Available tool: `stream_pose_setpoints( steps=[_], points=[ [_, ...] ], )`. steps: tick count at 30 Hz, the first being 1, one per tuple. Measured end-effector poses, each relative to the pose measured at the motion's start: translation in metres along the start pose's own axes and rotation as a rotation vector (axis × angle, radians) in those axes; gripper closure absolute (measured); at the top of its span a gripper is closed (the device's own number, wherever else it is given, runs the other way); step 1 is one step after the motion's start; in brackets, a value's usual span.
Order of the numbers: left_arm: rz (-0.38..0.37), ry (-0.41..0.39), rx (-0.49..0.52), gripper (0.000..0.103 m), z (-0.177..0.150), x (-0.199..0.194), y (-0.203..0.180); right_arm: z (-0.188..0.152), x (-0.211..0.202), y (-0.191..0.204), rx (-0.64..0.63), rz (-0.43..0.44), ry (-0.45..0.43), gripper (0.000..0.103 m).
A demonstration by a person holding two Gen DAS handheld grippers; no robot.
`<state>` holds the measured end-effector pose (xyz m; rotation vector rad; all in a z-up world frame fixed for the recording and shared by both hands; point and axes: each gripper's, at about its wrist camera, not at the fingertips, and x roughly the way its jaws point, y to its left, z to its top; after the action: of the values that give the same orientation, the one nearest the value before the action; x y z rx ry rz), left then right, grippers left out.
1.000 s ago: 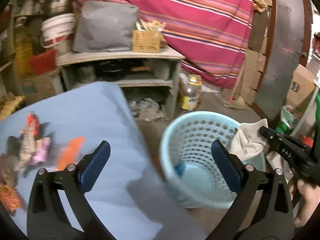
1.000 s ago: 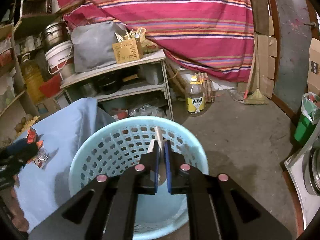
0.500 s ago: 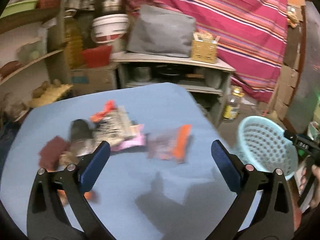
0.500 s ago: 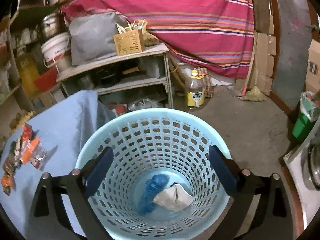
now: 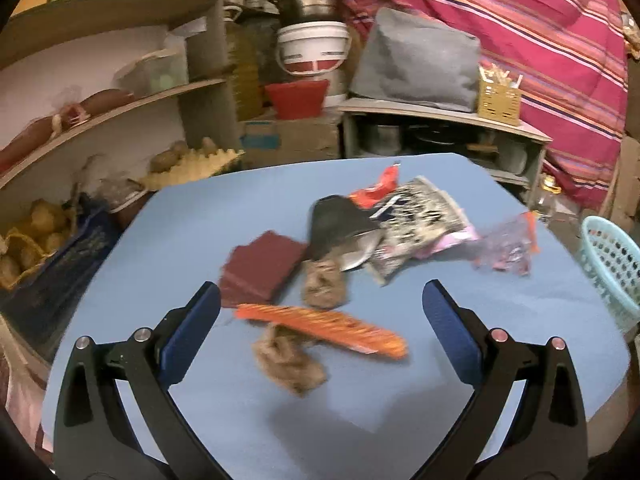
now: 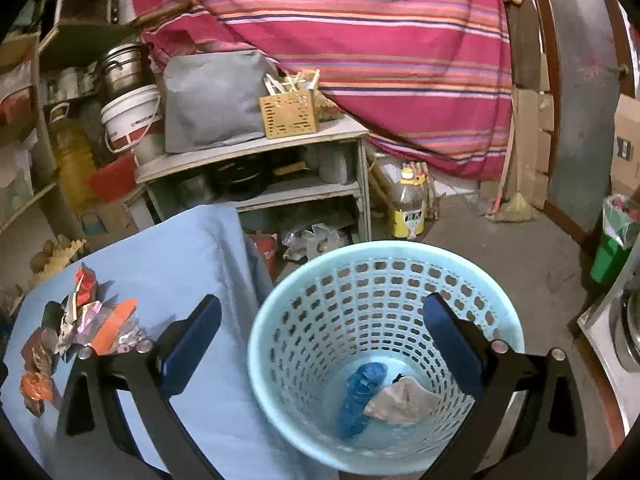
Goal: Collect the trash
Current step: 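Return both tools open to the table above the remaining trash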
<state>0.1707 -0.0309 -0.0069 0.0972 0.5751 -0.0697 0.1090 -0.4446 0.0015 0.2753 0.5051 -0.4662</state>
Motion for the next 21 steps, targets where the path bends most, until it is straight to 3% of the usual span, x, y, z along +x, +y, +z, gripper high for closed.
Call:
stream_pose_setpoints(
  steps=[4, 10, 16, 21],
  points=[
    [0.037, -0.020, -0.005, 0.005, -0.013, 0.000, 0.017, -0.010, -0.007, 0.025, -0.058, -0.013, -0.004, 0.004],
    [0.007, 0.024, -0.014, 0.005, -0.029, 0.009, 0.030, -0.022, -0.019, 0.058, -0.122, 0.096, -0.013, 0.004],
    [-0.033, 0.060, -0.071, 0.005, -0.039, 0.017, 0.045, -0.023, -0.025, 0.089, -0.165, 0.122, -0.030, 0.004],
    [0.013, 0.093, -0.091, 0.005, -0.047, 0.024, 0.051, -0.027, -0.018, 0.101, -0.164, 0.124, -0.002, 0.004]
  ],
)
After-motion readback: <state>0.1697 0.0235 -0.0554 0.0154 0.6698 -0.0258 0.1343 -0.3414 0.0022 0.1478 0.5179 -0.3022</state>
